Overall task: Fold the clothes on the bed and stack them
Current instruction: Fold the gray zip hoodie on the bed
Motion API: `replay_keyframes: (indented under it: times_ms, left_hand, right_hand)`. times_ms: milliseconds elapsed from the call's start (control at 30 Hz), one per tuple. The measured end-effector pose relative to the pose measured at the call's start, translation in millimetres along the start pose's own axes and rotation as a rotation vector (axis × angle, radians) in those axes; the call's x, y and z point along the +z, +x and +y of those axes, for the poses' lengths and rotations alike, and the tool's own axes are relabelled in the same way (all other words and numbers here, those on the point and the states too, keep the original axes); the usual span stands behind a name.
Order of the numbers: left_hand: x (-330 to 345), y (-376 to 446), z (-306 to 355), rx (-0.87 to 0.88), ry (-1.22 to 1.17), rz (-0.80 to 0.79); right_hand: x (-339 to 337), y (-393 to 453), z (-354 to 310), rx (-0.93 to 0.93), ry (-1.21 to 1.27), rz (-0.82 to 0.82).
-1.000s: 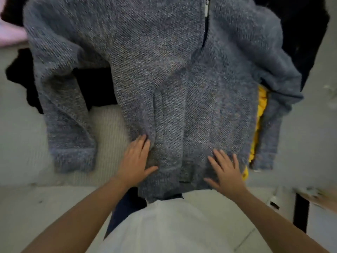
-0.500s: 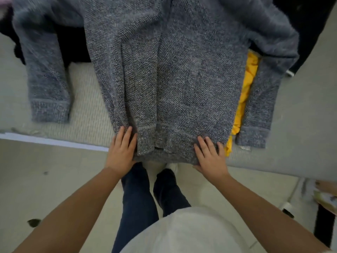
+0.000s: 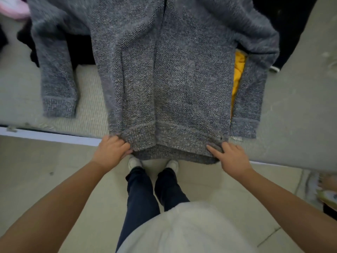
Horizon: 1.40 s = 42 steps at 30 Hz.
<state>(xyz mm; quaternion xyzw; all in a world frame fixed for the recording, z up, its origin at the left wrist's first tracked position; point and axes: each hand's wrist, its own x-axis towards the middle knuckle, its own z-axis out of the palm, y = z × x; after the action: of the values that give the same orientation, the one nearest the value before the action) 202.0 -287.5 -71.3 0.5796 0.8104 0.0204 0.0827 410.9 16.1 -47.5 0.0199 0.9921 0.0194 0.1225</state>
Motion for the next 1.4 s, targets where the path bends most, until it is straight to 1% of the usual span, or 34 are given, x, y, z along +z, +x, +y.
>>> replay_keyframes:
  times_ms: [67,133,200,267,333,433,467,633,767,800,867,900,1000,1033,1067,1133,1200,1267,1300,1400]
  left_hand:
    - [-10,-10,-2,0.162,0.031,-0.054]
    - [-18,-19,-3,0.192,0.012,-0.126]
    - [-23,-22,-4,0.144,0.043,-0.305]
    - [-26,-23,-2,0.033,0.19,-0.526]
    - [-24,-27,1,-0.077,0.28,-0.708]
    - [-18,-39,9,-0.13,0.316,-0.749]
    - [-13,-45,11,-0.144,0.319,-0.754]
    - [2,-83,7,-0.231,0.299,-0.847]
    - [8,-80,8,-0.238,0.251,-0.932]
    - [10,-77,12,-0.25,0.238,-0.954]
    - [14,-71,21,-0.269,0.233,-0.989]
    - [15,-67,26,-0.282,0.236,-1.001]
    - [15,-47,38,-0.316,0.267,-1.01]
    - [13,-37,40,-0.323,0.265,-0.994]
    - [12,-28,43,-0.332,0.249,-0.958]
    - [10,-10,48,-0.343,0.192,-0.835]
    - [8,2,51,-0.384,0.104,-0.712]
    - [9,7,53,-0.439,0.016,-0.64]
    - [9,8,51,-0.466,-0.016,-0.609]
    - [4,6,33,-0.548,-0.061,-0.49]
  right_hand:
    - [-6,-16,5,0.051,0.011,-0.022]
    - [-11,-33,12,0.103,0.06,-0.061]
    - [-15,-49,16,0.099,0.041,-0.142]
    - [-12,-61,19,0.073,-0.04,-0.191]
    - [-7,-63,13,0.121,-0.044,-0.376]
    - [6,-58,-2,0.135,-0.063,-0.643]
    - [8,-55,-7,0.096,-0.065,-0.68]
    - [31,-57,-16,-0.125,-0.145,-0.667]
    - [29,-55,-24,-0.251,-0.189,-0.521]
    - [30,-55,-25,-0.274,-0.194,-0.548]
    - [33,-54,-28,-0.26,-0.184,-0.738]
    - [31,-51,-30,-0.259,-0.199,-0.804]
    - [30,-36,-37,-0.26,-0.262,-0.912]
    - [29,-28,-40,-0.244,-0.27,-0.915]
    - [28,-19,-44,-0.23,-0.247,-0.877]
    - [20,3,-56,-0.19,-0.171,-0.725]
    - [8,27,-68,-0.195,-0.12,-0.41]
    - [-5,51,-76,-0.228,-0.051,-0.175]
    - [-10,62,-81,-0.229,0.012,-0.108]
    - [-22,99,-91,-0.159,0.099,-0.096]
